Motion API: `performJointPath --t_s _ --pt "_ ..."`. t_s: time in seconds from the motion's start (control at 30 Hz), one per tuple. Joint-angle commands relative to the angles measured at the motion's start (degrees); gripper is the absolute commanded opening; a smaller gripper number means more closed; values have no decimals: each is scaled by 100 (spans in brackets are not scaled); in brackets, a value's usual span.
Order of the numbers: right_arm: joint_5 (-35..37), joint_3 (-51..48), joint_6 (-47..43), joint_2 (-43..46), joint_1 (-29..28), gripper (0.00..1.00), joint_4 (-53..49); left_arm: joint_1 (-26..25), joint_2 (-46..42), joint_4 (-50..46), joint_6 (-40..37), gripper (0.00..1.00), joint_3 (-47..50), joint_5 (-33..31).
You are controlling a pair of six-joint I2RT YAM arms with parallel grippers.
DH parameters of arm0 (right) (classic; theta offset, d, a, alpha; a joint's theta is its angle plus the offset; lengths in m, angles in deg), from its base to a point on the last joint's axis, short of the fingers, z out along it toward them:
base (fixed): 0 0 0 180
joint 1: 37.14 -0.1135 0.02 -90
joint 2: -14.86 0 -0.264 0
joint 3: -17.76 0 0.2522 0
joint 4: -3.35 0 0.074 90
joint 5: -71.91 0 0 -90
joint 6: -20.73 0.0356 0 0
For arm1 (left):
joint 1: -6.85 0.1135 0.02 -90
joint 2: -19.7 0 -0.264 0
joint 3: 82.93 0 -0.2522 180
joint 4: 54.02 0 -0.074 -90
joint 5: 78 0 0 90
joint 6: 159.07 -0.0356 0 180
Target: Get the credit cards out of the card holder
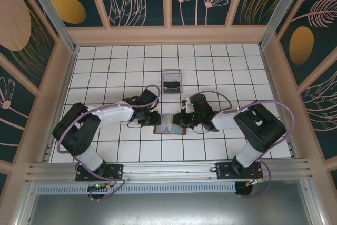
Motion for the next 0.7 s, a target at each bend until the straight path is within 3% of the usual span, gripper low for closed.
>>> performJointPath --t_s 0.0,0.67 --pt "4 -119 -232 251 97 5 -348 -39 322 -305 -12 25 131 -300" --pt "304 11 -862 1235 392 5 -1926 -39 179 -331 28 27 -36 -212"
